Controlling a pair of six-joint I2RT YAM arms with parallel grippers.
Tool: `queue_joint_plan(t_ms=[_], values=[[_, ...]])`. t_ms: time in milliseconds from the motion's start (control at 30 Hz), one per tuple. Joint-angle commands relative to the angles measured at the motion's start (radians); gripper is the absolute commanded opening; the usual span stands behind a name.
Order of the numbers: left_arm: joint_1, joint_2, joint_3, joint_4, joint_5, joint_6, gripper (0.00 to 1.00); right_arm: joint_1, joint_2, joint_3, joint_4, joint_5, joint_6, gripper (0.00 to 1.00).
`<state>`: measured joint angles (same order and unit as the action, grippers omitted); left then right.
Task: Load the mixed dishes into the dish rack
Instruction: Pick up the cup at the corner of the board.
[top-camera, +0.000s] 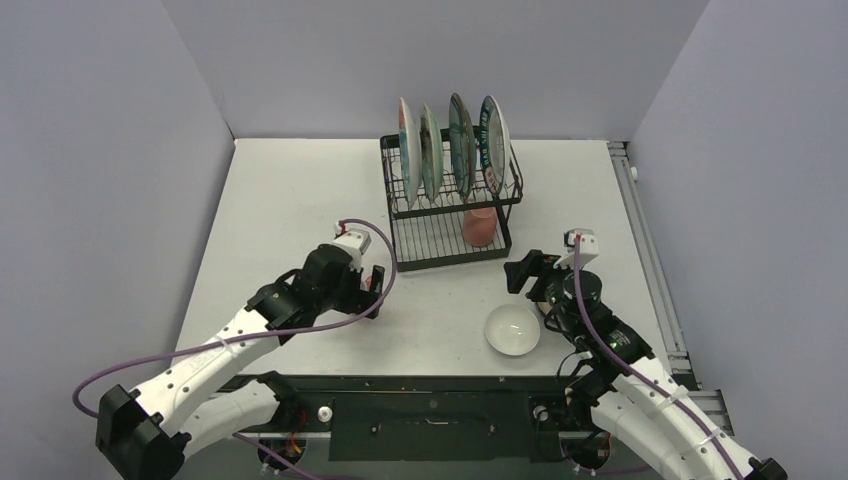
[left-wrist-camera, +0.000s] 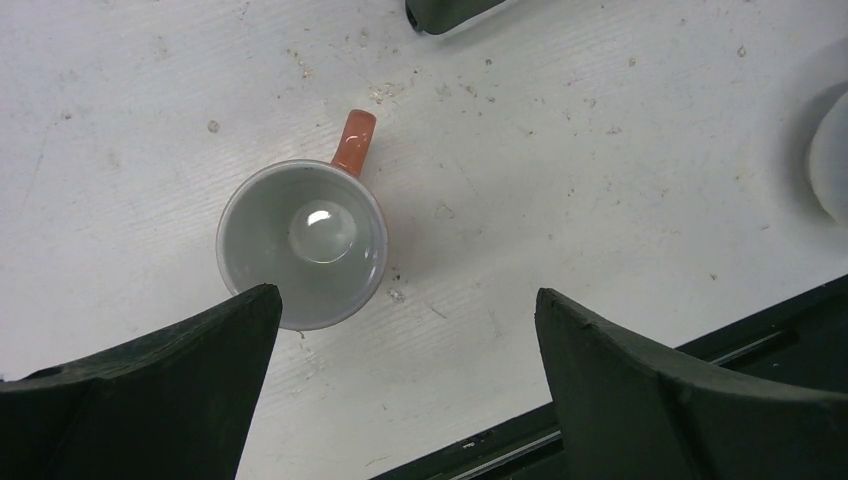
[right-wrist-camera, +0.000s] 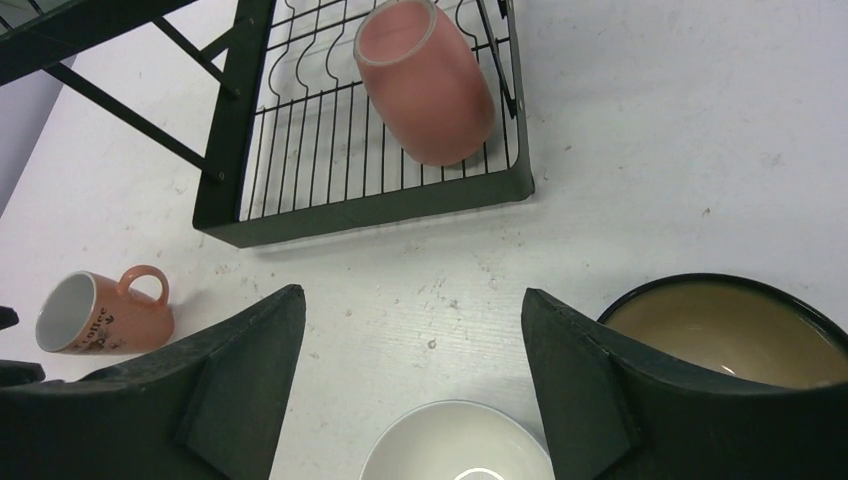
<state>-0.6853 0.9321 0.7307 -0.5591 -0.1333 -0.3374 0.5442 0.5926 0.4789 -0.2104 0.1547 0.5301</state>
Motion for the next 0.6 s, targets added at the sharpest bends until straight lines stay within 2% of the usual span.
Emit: queue_joint_plan(t_ms=[0, 100, 567], values=[[0.004, 0.039, 0.061, 0.002, -0.023, -0.014, 0.97, 0.000, -0.023, 0.033, -0.016, -0.030, 0.041, 0.72], [0.004, 0.073, 0.066, 0.012, -0.023, -0.007, 0.97, 0.000, -0.034, 0.020, -0.011, -0.038, 0.046, 0.69], [0.011, 0.300, 0.170, -0.004, -0.024, 0.118, 0.63, 0.002, -0.046, -0.007, 0.015, -0.092, 0.070, 0.56]])
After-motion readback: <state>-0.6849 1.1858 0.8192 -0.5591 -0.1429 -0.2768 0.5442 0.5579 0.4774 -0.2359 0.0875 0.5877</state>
